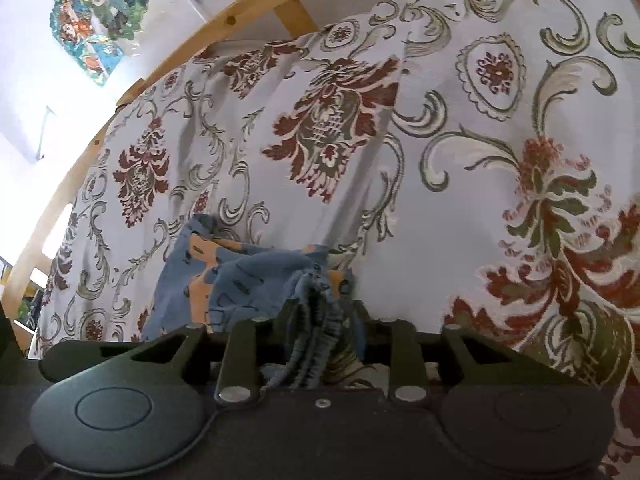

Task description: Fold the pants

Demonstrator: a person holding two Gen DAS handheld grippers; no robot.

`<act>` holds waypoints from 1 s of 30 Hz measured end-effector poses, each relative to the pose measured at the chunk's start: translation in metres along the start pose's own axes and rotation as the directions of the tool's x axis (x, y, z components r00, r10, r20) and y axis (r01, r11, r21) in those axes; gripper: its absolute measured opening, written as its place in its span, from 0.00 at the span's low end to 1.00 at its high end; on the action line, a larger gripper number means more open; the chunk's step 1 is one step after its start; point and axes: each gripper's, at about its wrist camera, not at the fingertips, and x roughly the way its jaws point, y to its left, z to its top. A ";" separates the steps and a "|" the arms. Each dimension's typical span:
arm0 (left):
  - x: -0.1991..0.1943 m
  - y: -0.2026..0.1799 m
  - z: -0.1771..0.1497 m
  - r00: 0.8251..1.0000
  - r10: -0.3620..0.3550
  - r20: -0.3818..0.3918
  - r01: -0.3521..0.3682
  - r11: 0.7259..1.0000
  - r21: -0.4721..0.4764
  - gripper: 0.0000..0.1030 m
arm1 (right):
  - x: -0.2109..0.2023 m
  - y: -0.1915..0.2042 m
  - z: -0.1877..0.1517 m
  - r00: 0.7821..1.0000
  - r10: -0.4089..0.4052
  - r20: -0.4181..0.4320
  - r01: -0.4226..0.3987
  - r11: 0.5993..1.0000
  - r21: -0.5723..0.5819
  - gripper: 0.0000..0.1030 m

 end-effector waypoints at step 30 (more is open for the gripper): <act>-0.051 0.174 0.013 0.972 0.219 0.079 -0.193 0.947 -0.257 0.78 | -0.028 0.054 -0.085 0.978 -0.176 0.111 0.152 0.968 0.200 0.71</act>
